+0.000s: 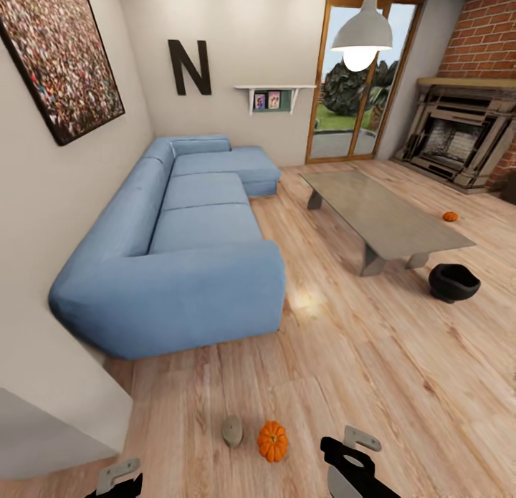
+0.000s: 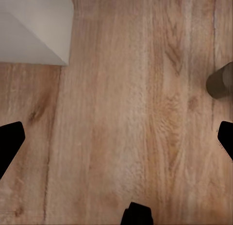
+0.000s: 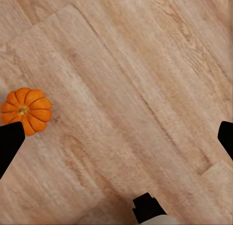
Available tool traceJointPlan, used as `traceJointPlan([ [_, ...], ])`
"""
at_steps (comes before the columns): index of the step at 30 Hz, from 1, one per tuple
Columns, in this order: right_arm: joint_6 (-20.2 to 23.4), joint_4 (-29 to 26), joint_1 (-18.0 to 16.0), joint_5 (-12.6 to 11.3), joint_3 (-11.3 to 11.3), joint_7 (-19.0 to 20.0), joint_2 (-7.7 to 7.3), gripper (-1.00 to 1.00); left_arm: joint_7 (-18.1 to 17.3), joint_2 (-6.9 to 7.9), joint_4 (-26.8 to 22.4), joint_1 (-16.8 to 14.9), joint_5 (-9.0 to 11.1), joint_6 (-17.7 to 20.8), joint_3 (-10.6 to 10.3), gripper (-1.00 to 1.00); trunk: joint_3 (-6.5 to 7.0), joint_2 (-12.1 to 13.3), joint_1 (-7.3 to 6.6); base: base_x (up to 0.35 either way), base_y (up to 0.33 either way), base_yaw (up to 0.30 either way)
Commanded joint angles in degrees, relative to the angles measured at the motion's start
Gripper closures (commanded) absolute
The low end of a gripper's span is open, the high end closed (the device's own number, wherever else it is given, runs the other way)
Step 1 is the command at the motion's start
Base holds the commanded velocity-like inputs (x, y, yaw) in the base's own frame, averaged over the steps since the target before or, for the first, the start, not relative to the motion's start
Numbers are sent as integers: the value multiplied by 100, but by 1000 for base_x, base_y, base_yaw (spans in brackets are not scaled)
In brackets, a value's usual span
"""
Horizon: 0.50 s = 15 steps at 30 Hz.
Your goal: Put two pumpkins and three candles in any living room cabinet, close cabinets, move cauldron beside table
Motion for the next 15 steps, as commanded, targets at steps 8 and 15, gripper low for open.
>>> traceJointPlan([
  [8,-39,10,-7,-63,36,-15,3,-100,32,9,-4,-1,26,-15,-49,-100,-30,-3,1,25,43,-250],
  [15,-40,232,-7,-68,29,6,7,-100,32,9,-4,-1,26,-15,-49,-100,-52,-3,1,76,246,-256],
])
